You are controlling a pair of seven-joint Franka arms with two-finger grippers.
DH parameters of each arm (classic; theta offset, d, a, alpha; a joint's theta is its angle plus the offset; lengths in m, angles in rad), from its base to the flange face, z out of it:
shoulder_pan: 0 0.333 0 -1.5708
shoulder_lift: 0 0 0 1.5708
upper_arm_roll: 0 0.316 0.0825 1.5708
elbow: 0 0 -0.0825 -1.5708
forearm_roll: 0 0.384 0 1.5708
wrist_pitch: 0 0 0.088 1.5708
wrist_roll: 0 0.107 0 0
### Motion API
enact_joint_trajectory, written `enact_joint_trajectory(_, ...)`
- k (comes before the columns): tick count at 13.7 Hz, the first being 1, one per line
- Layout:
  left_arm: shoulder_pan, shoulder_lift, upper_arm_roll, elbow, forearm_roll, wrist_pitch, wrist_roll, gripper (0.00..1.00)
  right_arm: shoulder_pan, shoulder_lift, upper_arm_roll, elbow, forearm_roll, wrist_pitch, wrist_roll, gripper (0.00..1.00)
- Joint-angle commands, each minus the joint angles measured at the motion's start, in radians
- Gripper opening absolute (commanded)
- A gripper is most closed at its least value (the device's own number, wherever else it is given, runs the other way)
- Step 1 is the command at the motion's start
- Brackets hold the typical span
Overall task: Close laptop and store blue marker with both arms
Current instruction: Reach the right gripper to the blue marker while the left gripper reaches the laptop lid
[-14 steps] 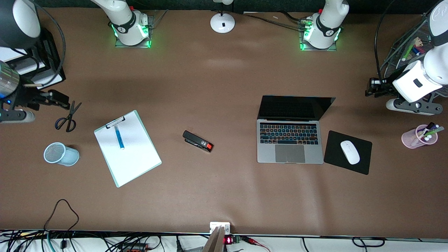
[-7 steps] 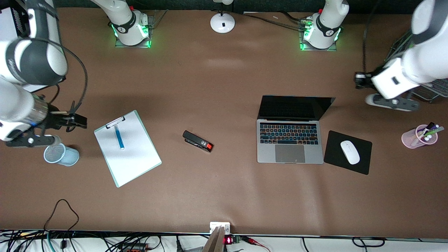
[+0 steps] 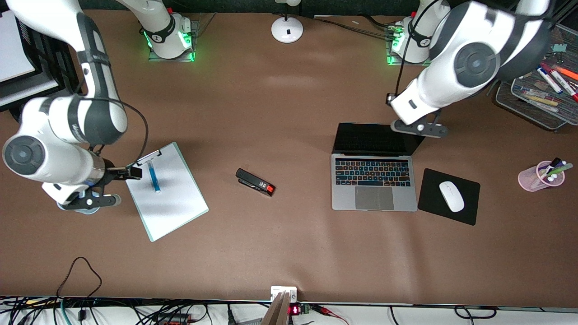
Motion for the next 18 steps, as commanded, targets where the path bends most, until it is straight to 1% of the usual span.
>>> enact_joint_trajectory(1, 0.014, -0.119, -0.034, -0.225, -0.022, 0.148, -0.002, 0.00, 0.000, 0.047, -0.002, 0.007, 0.015, 0.041, -0.137, 1.00)
enact_joint_trajectory(2, 0.014, -0.140, -0.049, -0.270, -0.022, 0.181, -0.002, 0.00, 0.000, 0.061, -0.002, 0.007, 0.017, 0.061, -0.180, 1.00)
enact_joint_trajectory(3, 0.012, -0.145, -0.052, -0.299, -0.022, 0.192, -0.002, 0.00, -0.001, 0.075, -0.002, 0.006, 0.017, 0.080, -0.200, 1.00)
enact_joint_trajectory(4, 0.014, -0.147, -0.072, -0.322, -0.022, 0.198, -0.002, 0.00, 0.000, 0.088, -0.001, 0.001, 0.026, 0.100, -0.208, 1.00)
enact_joint_trajectory(6, 0.020, -0.148, -0.088, -0.339, -0.022, 0.213, -0.004, 0.00, -0.001, 0.111, 0.002, 0.000, 0.084, 0.106, -0.213, 1.00)
enact_joint_trajectory(7, 0.020, -0.156, -0.097, -0.358, -0.022, 0.239, -0.004, 0.00, -0.003, 0.128, 0.002, -0.003, 0.096, 0.104, -0.223, 1.00)
enact_joint_trajectory(9, 0.022, -0.156, -0.102, -0.373, -0.022, 0.267, -0.004, 0.00, -0.001, 0.165, 0.002, -0.003, 0.097, 0.118, -0.255, 1.00)
enact_joint_trajectory(10, 0.017, -0.155, -0.118, -0.379, -0.022, 0.276, -0.013, 0.00, -0.001, 0.170, 0.002, -0.011, 0.097, 0.136, -0.277, 1.00)
enact_joint_trajectory(11, 0.023, -0.147, -0.123, -0.388, -0.020, 0.322, -0.020, 0.00, 0.000, 0.171, 0.002, -0.023, 0.097, 0.159, -0.297, 1.00)
enact_joint_trajectory(13, 0.035, -0.100, -0.117, -0.388, -0.010, 0.441, -0.022, 0.00, 0.000, 0.187, 0.002, -0.033, 0.097, 0.190, -0.308, 1.00)
enact_joint_trajectory(14, 0.069, -0.076, -0.117, -0.384, -0.002, 0.503, -0.014, 0.00, 0.000, 0.191, 0.002, -0.033, 0.097, 0.203, -0.308, 0.99)
enact_joint_trajectory(16, 0.115, -0.040, -0.117, -0.382, 0.029, 0.601, 0.022, 0.00, 0.002, 0.205, 0.002, -0.034, 0.097, 0.218, -0.309, 0.90)
enact_joint_trajectory(18, 0.146, 0.005, -0.117, -0.361, 0.104, 0.670, 0.039, 0.00, 0.002, 0.213, 0.002, -0.036, 0.097, 0.227, -0.314, 0.86)
